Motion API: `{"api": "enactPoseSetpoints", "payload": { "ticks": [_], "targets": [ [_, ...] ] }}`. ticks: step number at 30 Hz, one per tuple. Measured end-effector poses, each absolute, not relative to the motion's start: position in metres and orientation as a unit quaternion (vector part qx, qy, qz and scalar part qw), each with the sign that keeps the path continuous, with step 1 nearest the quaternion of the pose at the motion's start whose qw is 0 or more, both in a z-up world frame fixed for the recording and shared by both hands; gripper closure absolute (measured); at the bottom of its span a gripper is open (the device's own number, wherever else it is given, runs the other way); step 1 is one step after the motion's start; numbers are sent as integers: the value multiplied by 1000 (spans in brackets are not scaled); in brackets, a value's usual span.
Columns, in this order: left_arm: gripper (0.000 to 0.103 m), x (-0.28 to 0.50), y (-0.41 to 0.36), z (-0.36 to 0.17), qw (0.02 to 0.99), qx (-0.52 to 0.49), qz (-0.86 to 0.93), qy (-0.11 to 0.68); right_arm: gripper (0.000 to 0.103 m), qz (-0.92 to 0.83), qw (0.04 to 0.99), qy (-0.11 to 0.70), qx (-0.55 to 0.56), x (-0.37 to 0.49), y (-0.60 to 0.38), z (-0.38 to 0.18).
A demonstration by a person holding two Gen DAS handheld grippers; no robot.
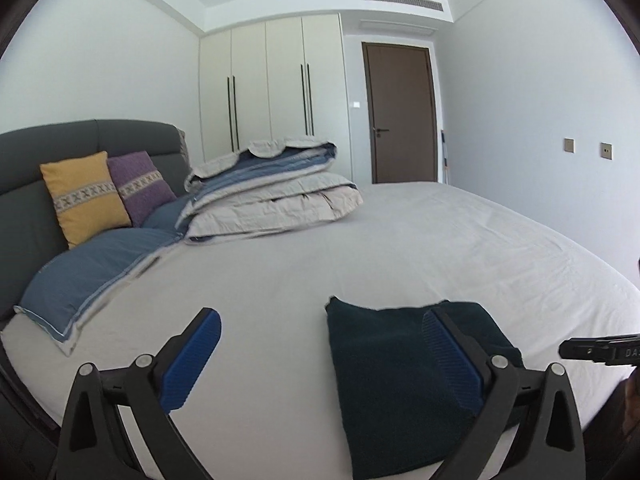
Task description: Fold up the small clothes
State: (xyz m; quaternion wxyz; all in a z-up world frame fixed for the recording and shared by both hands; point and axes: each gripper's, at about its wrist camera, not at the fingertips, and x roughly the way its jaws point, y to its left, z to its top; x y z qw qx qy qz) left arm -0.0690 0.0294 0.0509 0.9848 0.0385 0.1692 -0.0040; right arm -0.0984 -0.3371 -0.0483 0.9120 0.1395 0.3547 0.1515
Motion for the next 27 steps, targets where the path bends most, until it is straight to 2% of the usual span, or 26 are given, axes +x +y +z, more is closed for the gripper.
{"api": "enactPoseSetpoints", "payload": {
  "ticks": [3,5,7,8,10,13,16,20,24,27],
  "targets": [
    [0,-82,31,74,991,46,19,121,44,92,957,268,64,-123,-327,-4],
    [0,-92,32,86,994,53,28,91,21,61,978,197,36,-144,-322,20],
    [0,-98,35,95,994,46,41,85,4,37,991,130,23,-165,-319,39],
    [0,-98,37,97,992,40,50,104,0,25,994,103,19,-173,-317,47],
    [0,-91,39,100,986,44,43,154,0,10,996,84,16,-182,-316,61],
    [0,-91,42,99,984,47,53,164,0,7,996,90,26,-187,-318,75],
    [0,-82,44,93,975,39,50,211,0,19,994,103,44,-186,-319,81],
    [0,-67,44,72,959,13,29,281,0,19,985,166,47,-170,-313,73],
    [0,-55,42,49,941,1,18,338,0,14,959,276,64,-142,-306,46],
    [0,-46,47,30,925,-16,12,378,0,7,946,318,57,-130,-296,23]
  ]
}}
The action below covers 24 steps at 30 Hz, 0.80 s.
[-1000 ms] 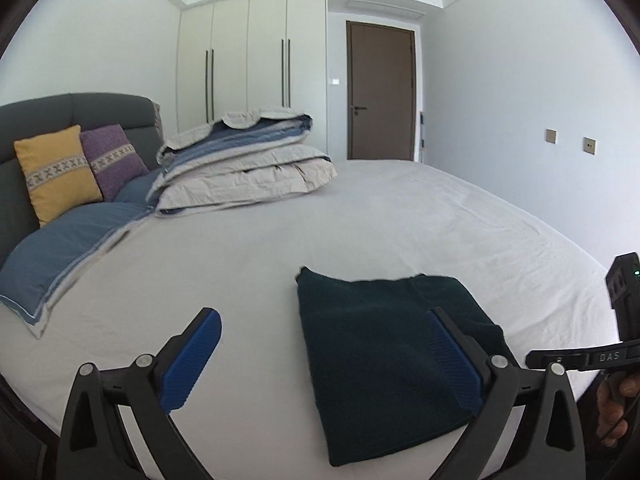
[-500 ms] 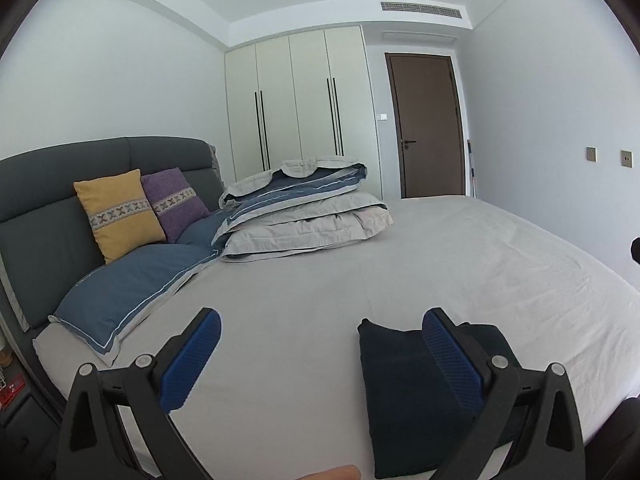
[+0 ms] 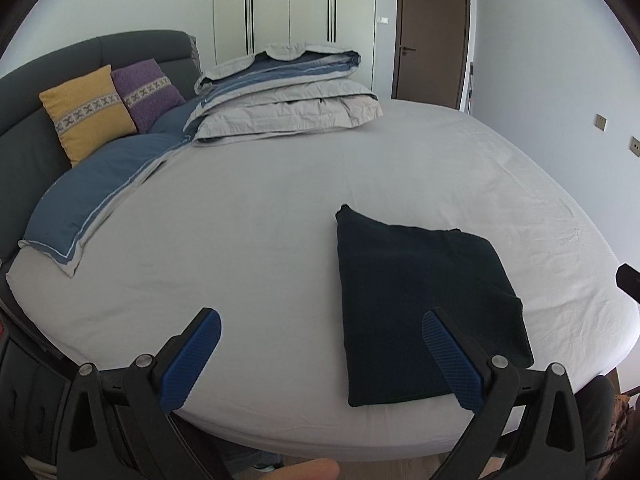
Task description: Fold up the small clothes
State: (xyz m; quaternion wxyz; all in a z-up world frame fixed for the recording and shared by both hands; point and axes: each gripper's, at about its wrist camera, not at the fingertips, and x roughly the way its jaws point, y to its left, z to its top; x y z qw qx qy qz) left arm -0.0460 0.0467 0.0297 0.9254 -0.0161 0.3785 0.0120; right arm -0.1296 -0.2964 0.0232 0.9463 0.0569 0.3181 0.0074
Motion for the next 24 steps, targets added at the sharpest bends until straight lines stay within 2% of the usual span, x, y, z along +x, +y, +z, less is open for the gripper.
{"api": "enactPoseSetpoints", "payload": {
  "ticks": [11,24],
  "targets": [
    [0,-43,42,4,912,-13,6,409,0,0,926,378,26,-117,-274,-14],
    [0,-42,36,-1,909,-5,-4,416,0,1,923,385,10,-113,-263,-24]
  ]
}}
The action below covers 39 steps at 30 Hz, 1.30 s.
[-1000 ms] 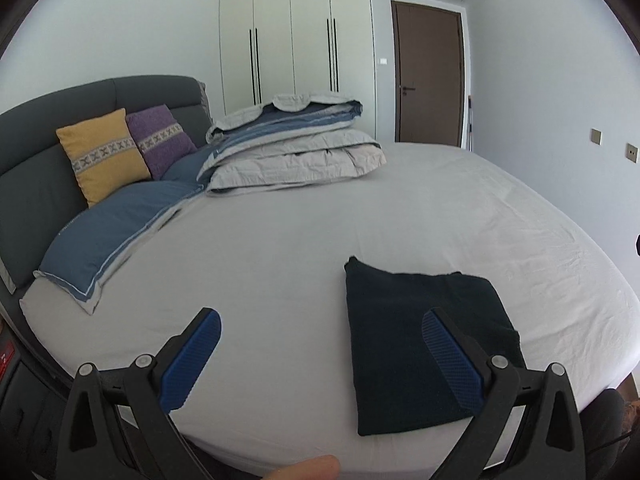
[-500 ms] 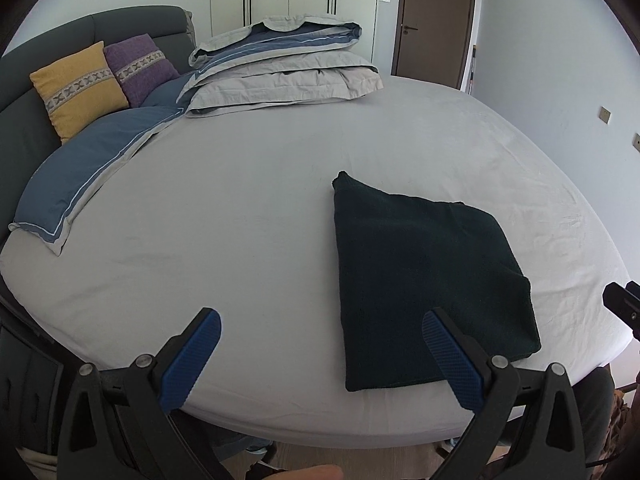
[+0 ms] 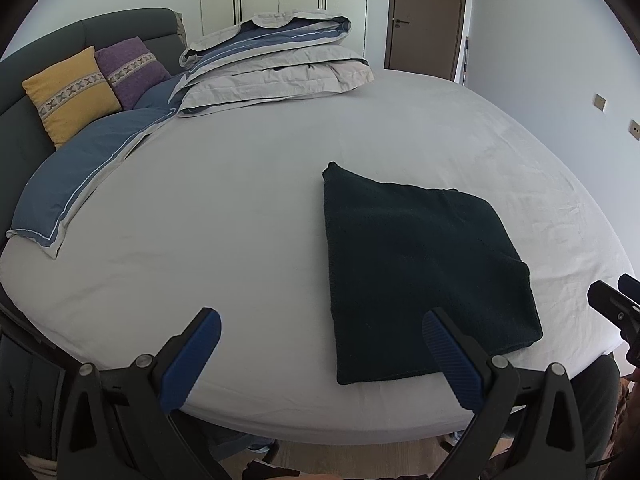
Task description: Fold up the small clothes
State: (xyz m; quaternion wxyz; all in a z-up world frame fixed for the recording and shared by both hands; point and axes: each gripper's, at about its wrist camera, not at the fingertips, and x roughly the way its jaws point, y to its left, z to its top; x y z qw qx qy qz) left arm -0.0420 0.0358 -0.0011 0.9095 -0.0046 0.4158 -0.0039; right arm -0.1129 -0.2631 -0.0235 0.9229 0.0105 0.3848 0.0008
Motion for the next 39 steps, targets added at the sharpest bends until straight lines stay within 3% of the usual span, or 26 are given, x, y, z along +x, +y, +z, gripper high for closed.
{"api": "enactPoseSetpoints", "payload": {
  "ticks": [39],
  "targets": [
    [0,-43,33,-3,910,-5,-4,416,0,10,920,392,4,-110,-251,-29]
  ]
}}
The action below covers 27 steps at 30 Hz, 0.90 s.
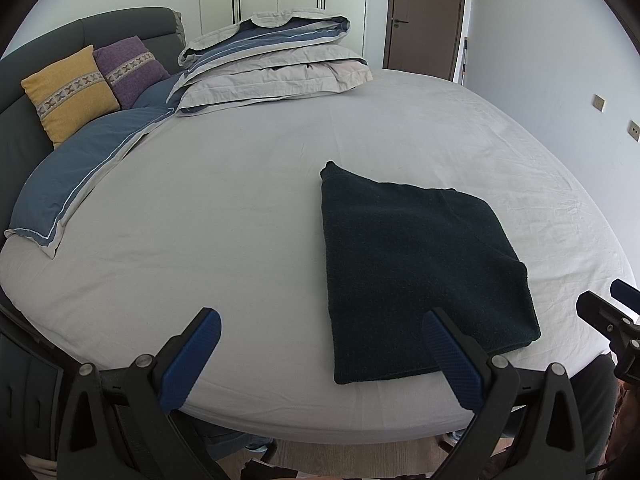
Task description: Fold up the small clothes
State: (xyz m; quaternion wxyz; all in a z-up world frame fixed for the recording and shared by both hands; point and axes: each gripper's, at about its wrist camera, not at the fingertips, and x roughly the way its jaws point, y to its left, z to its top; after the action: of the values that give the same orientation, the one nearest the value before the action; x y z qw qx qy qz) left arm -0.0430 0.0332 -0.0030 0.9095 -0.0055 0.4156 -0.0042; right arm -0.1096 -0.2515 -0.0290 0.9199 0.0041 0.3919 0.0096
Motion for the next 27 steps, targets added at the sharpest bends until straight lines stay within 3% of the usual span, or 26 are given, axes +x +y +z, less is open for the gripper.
{"api": "enactPoseSetpoints", "payload": {
  "ticks": [27],
  "targets": [
    [0,-44,31,-4,909,-5,-3,417,0,12,918,397,4,-107,-254,-35]
  ]
}}
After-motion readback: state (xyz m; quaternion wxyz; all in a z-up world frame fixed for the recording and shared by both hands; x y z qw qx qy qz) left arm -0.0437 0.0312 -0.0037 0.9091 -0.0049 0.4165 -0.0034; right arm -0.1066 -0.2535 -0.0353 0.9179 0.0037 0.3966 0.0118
